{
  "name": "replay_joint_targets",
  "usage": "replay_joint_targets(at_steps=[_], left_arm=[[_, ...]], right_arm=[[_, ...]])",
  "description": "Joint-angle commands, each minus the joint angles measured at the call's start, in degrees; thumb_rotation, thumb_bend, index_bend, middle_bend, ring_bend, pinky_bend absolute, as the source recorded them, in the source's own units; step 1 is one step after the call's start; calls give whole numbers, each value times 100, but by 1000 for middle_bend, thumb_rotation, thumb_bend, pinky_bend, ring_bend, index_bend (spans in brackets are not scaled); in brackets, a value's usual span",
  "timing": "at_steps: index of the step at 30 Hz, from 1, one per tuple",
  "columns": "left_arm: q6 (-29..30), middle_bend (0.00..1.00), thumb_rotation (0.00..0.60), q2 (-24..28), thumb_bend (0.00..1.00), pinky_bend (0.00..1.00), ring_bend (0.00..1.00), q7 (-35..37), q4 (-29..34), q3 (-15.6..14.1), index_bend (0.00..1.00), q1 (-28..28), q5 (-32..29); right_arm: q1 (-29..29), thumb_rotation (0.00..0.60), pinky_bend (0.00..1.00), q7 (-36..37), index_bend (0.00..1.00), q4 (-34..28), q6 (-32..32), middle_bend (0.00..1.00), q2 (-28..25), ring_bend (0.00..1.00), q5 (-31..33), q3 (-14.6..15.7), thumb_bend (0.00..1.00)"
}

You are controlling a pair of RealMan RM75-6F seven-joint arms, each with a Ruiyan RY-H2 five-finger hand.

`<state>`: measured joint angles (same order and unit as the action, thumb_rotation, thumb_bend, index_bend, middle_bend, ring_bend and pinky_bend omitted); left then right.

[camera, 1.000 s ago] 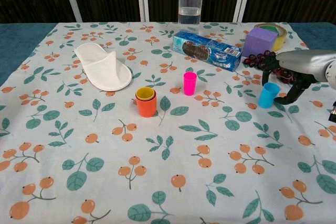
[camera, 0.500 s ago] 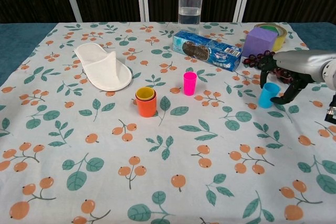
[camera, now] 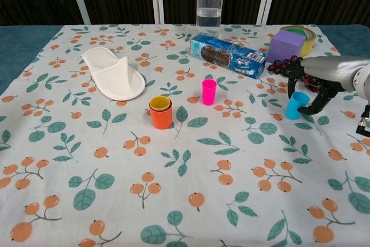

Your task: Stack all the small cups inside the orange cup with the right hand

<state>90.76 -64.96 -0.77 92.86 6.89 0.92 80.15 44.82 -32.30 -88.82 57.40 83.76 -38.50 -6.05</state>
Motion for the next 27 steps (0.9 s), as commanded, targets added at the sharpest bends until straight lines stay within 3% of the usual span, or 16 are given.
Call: replay_joint_targets(at_steps=[1,16,27], left_arm=[[-1,4,600,0,732,0,0,-1,3,0,123,1,0],[-3,4,600,-2,732,0,0,-5,9,5,123,1,-5],[-2,4,600,-7,732,0,0,-13,23,-4,124,1,13]], right_arm=[[-5,600,75,0,457,2,-12,0,-5,0,3,-4,419],[-9,600,87,26,511,-270,50,0,-159,0,-157,-118,424],[168,600,87,-290,512,-1643,306,0,-780,0,-513,-343,424]])
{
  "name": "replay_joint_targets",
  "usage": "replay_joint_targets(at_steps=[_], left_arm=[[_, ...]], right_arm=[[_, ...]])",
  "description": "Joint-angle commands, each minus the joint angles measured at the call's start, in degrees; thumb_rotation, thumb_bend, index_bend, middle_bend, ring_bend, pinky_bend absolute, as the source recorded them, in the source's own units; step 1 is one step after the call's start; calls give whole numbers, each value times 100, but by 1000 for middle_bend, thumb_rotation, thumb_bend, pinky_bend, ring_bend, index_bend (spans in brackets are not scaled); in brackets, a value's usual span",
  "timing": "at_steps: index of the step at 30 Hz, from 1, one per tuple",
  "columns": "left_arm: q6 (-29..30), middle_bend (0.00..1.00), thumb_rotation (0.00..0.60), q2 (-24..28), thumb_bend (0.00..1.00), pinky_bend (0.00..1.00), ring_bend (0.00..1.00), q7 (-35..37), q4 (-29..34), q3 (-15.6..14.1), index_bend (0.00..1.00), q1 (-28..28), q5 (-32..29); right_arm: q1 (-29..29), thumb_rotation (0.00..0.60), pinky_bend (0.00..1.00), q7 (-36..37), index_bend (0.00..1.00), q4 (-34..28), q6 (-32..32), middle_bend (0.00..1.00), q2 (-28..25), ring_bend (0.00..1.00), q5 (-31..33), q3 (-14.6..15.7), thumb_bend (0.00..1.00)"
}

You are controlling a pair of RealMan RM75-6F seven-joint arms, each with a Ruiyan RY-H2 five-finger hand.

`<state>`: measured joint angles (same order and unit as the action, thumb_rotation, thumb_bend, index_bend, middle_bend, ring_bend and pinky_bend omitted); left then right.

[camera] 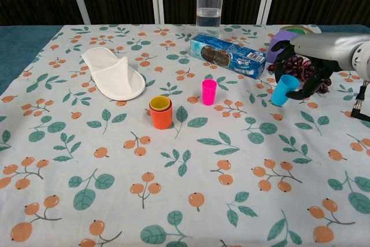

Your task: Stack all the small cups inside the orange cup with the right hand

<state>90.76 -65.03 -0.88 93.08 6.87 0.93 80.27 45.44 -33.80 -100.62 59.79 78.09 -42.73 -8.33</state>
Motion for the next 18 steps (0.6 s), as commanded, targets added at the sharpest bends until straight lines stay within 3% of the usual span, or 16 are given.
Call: replay_joint_targets(at_steps=[1,8,18], left_arm=[[-6,4,600,1,732,0,0,-6,2,-6,126,0,1],[-9,4,600,2,732,0,0,-20,9,-22,127,0,27],[-23,4,600,22,731,0,0,68,0,-1,127,0,-5]], right_arm=[[154,600,87,-185,511,-610,70,0,-247,0,-109,-154,424],[551,600,87,-574,511,-1064,191,0,-95,0,-41,-414,423],[1219,600,91,-1169,511,-826,532,0,731,1,557,-698,423]])
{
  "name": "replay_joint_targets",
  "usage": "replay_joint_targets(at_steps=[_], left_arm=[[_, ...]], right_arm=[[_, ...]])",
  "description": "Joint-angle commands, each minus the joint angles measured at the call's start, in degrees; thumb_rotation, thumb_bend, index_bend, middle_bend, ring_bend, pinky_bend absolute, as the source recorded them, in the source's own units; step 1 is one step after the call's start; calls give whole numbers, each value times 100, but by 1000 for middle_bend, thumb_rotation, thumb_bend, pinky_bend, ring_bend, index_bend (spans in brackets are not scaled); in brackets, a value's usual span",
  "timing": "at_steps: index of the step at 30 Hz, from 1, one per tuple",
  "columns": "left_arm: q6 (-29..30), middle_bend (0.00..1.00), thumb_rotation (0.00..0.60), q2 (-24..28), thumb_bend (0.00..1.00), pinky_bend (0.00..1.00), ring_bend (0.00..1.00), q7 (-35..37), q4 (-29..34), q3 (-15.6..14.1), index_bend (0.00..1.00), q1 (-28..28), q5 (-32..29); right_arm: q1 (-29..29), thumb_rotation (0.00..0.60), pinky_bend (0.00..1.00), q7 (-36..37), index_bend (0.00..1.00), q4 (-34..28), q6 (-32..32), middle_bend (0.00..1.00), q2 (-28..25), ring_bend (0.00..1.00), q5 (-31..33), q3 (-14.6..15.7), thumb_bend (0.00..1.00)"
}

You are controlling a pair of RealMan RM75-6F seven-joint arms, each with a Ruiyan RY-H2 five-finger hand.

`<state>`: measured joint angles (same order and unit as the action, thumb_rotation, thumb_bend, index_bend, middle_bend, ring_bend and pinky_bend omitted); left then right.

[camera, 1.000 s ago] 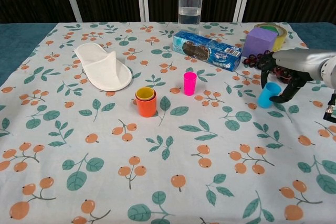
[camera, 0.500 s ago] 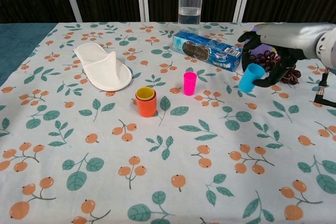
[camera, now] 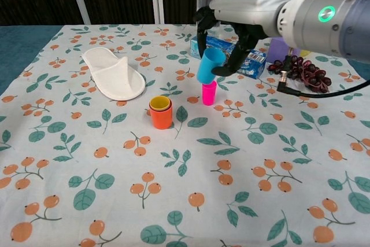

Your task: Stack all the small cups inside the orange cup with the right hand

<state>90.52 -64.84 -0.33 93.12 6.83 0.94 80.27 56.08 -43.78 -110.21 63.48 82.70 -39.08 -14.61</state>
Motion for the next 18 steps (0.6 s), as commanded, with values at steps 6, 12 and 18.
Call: replay_joint_targets(at_steps=[6,12,18], left_arm=[[-7,4,600,4,732,0,0,43,-5,9,127,1,-9],[-4,4,600,0,732,0,0,36,1,6,127,1,-4],[-10,4,600,6,732,0,0,64,-3,14,127,0,-21]], right_arm=[[413,600,91,-297,511,417,224,0,690,2,529,-154,423],[625,600,91,-356,511,668,248,0,1049,2,550,-185,423],[753,600,91,-369,511,846,236,0,1252,2,610,-236,424]])
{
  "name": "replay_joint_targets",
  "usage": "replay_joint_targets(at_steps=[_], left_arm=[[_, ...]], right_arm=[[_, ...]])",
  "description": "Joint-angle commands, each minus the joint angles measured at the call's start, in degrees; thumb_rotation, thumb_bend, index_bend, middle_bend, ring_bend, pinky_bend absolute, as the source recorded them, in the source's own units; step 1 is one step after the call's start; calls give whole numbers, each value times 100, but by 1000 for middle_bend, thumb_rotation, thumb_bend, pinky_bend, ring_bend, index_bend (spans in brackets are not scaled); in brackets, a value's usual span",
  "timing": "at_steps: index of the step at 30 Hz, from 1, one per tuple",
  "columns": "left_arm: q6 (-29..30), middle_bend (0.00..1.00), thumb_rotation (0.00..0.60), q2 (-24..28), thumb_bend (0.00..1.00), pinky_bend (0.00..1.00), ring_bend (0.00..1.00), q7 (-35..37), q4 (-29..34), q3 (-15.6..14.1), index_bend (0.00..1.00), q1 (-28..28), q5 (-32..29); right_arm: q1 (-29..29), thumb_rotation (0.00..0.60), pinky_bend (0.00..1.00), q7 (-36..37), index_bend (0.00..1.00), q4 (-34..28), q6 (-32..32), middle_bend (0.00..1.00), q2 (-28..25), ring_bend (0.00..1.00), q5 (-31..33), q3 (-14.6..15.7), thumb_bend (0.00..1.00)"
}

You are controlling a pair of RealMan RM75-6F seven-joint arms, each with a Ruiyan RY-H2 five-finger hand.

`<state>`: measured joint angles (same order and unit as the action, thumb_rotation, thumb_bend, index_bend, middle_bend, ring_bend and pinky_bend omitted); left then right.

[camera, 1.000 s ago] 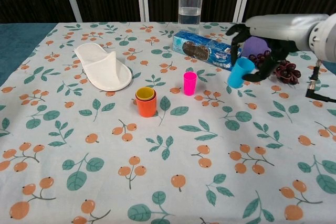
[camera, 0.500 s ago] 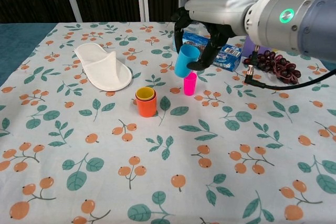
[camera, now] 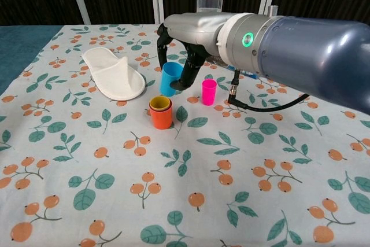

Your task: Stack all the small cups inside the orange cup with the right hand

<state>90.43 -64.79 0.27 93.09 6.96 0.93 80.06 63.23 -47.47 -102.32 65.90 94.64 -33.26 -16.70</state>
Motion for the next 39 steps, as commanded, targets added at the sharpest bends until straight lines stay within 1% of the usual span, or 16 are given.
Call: replay_joint_targets(at_steps=[1,8,16,31,39], left_arm=[[-3,4,600,2,732,0,0,7,1,2,127,2,-1],[-5,4,600,2,732,0,0,26,4,0,127,1,3],[-21,4,600,6,732,0,0,29,-7,18,127,11,-26],[-5,4,600,9,732,0,0,24,-23,21,127,11,-12],[-16,4,600,24,732,0,0,51,-33,33,127,12,-39]], right_arm=[[61,600,91,-5,511,95,-10,0,93,2,44,-38,424],[199,600,91,-87,511,458,40,0,351,2,103,-46,423],[274,600,91,-20,512,779,-64,0,568,3,105,-36,423],[332,600,91,-33,511,1061,-110,0,796,3,119,-12,423],[291,600,91,-13,511,1146,-199,0,802,3,153,48,423]])
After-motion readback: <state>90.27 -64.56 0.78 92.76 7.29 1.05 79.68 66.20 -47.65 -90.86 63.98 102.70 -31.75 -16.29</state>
